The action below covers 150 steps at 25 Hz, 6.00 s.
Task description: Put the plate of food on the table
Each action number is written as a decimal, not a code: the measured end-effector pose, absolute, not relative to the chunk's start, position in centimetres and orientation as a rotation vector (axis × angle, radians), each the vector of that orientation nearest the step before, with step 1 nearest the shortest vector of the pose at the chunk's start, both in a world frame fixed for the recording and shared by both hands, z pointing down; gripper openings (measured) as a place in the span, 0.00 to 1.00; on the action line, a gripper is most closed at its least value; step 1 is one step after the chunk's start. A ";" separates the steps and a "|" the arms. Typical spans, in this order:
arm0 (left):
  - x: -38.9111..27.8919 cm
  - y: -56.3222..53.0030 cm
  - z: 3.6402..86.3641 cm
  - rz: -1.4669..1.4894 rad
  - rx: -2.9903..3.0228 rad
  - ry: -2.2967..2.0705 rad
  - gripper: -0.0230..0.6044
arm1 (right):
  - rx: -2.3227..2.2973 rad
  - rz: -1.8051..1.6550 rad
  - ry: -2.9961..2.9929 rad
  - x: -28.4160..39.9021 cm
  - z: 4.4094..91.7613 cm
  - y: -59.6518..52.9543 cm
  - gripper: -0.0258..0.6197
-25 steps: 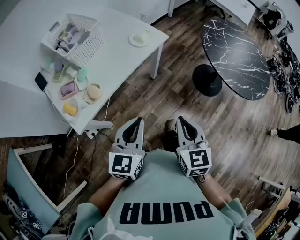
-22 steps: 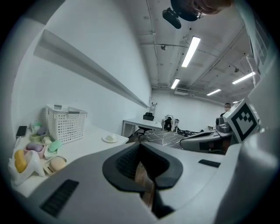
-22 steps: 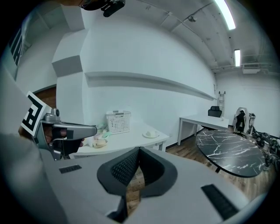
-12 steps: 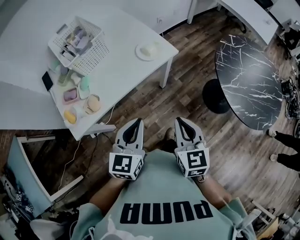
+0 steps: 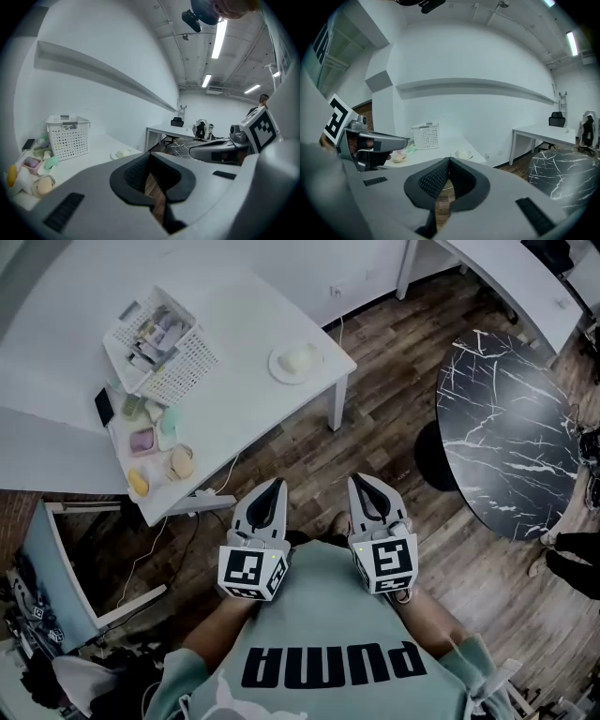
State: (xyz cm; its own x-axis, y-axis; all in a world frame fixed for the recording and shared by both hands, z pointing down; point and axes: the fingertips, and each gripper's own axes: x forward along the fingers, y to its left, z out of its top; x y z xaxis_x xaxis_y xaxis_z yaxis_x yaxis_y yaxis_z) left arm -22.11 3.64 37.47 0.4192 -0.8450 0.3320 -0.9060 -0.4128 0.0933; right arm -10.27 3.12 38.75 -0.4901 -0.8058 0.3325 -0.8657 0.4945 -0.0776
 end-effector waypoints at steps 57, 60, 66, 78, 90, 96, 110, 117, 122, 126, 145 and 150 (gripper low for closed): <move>-31.8 -29.7 53.5 0.330 1.916 -1.255 0.05 | 1.297 0.726 -2.118 -14.8 52.5 -29.9 0.05; -31.8 -30.2 54.5 0.321 1.867 -1.245 0.05 | 1.239 0.785 -2.130 -15.0 53.8 -30.3 0.05; -31.4 -30.7 56.4 0.287 1.787 -1.185 0.07 | 1.130 0.961 -2.149 -15.4 56.2 -30.8 0.06; -30.6 -31.7 59.3 0.337 1.683 -1.154 0.18 | 1.051 1.260 -2.140 -14.4 58.2 -32.7 0.11; -29.5 -31.8 59.9 0.357 1.648 -1.076 0.17 | 1.002 1.418 -2.105 -15.8 59.1 -32.4 0.11; -29.9 -31.8 60.2 0.308 1.574 -1.065 0.12 | 1.036 1.494 -2.086 -15.6 59.1 -32.5 0.11; -30.1 -31.2 56.9 0.232 1.637 -1.036 0.11 | 1.197 1.513 -2.100 -15.6 56.1 -31.8 0.10; -30.0 -30.6 55.1 0.182 1.675 -0.987 0.10 | 1.296 1.470 -2.115 -15.4 53.7 -31.3 0.10; -29.8 -30.3 53.8 0.171 1.706 -0.956 0.10 | 1.359 1.457 -2.120 -15.3 52.4 -30.5 0.10; -29.1 -30.0 53.0 0.188 1.747 -0.918 0.10 | 1.429 1.455 -2.110 -14.5 51.8 -29.7 0.10; -19.1 -28.2 51.3 0.296 1.895 -0.686 0.10 | 1.828 1.467 -2.026 -5.0 49.3 -24.0 0.10; -15.0 -27.0 50.9 0.351 1.924 -0.626 0.10 | 1.928 1.502 -2.002 -1.2 49.1 -22.1 0.10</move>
State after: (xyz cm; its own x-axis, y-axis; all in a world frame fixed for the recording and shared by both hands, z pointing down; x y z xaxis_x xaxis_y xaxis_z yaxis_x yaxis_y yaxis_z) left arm -14.95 -26.99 50.93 0.8213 -0.2664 0.5045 -0.5694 -0.3277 0.7539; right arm -1.17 -22.10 49.08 -0.2551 -0.7817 0.5691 -0.7652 -0.1966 -0.6131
